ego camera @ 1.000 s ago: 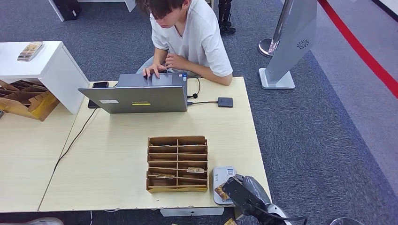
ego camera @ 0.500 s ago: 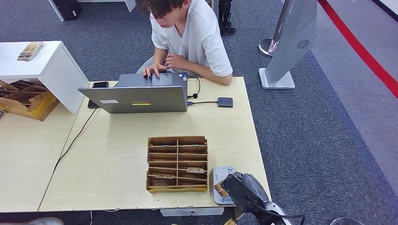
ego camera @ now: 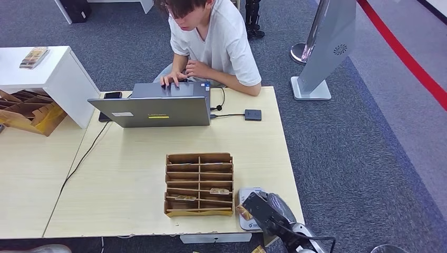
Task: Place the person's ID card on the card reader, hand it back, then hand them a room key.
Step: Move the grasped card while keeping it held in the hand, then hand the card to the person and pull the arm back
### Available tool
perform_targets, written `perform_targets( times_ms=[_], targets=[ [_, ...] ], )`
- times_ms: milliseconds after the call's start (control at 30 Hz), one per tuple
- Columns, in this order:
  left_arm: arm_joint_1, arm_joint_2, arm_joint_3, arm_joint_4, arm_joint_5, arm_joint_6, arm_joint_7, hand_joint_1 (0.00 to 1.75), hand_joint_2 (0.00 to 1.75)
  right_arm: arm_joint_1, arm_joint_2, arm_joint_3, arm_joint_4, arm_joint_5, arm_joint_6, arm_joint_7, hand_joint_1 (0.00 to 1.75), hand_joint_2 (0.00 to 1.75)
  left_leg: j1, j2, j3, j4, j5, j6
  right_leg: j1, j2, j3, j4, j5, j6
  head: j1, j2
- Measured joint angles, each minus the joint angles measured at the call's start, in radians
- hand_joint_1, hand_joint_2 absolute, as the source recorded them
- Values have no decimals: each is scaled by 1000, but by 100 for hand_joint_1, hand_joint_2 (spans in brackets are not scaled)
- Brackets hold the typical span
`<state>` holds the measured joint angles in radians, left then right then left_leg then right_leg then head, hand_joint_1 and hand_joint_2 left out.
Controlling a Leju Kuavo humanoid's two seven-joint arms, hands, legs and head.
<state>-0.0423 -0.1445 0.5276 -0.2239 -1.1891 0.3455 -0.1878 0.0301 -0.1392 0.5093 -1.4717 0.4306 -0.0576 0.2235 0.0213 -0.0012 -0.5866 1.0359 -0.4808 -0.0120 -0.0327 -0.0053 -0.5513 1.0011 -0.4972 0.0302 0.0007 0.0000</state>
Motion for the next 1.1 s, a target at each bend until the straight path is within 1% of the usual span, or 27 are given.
perform_targets(
  times_ms=[433,667,1100],
  targets=[
    [-1,-1,0,0,-5,-3,6,0,0,-53,55,-13,98,60,-7,-4,175,175,0,0,2,0,0,0,0,1,1,0,0,0,0,0],
    [-1,-1,0,0,-5,-3,7,0,0,-62,68,-18,118,77,-15,-1,175,175,0,1,2,0,0,0,0,1,2,0,0,0,0,0],
    [-1,-1,0,0,-2,-2,9,0,0,-69,89,-29,131,218,-27,51,175,175,0,1,3,0,0,0,0,0,2,0,0,0,0,0]
  ],
)
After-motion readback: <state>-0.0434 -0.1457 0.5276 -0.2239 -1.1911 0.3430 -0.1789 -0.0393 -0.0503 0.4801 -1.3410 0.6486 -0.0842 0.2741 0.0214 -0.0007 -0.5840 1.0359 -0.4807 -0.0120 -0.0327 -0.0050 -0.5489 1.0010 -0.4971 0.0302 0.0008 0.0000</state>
